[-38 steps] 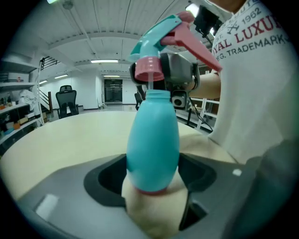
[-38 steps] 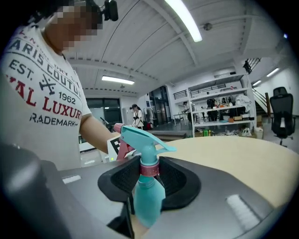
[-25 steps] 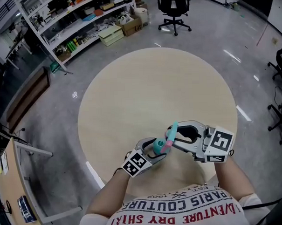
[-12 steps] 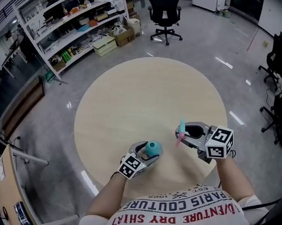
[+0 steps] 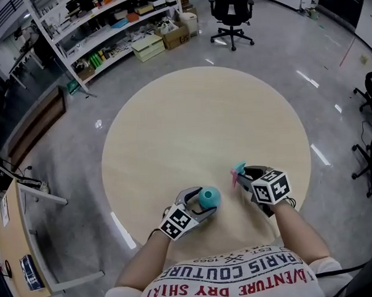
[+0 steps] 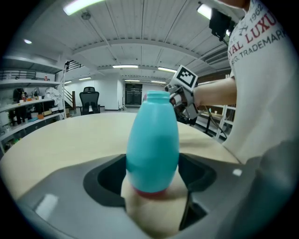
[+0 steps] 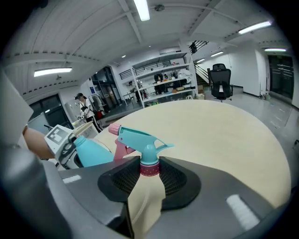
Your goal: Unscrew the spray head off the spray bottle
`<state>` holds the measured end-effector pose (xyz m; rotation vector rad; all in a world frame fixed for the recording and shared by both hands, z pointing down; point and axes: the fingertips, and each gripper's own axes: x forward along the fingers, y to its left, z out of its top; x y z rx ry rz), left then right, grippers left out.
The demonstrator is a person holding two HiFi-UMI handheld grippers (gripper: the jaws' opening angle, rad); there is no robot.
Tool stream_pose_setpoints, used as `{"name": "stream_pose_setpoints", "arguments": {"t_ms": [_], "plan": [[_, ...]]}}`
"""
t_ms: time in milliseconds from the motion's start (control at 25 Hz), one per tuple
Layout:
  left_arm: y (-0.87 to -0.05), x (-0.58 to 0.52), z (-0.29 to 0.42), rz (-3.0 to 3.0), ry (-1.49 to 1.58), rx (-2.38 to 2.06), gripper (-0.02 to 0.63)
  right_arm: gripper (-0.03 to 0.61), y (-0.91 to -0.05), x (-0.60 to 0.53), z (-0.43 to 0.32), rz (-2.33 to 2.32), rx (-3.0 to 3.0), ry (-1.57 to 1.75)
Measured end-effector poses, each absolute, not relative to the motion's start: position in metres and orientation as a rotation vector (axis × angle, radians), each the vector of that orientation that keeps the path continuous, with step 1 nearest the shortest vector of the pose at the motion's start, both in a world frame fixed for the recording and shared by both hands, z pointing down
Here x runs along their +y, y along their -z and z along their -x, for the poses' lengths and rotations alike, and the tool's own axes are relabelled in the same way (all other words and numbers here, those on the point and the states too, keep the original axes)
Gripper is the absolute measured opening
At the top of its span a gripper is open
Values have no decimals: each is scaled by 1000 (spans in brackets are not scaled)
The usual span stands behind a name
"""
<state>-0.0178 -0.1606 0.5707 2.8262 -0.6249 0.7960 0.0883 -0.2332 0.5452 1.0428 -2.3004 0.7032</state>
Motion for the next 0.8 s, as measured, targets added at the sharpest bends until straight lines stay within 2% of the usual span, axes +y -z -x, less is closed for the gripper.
{"name": "stream_pose_setpoints", "arguments": {"t_ms": [320, 640, 800], "plan": [[-570, -160, 18, -2839, -742, -634, 342, 130, -604, -246, -65, -1067, -2106, -747], [-574, -162, 20, -2841, -729, -652, 343, 137, -613, -250, -63, -1113, -2067, -689], [-573, -161, 24, -2831, -717, -668, 365, 247, -608, -247, -66, -1147, -2095, -671]]}}
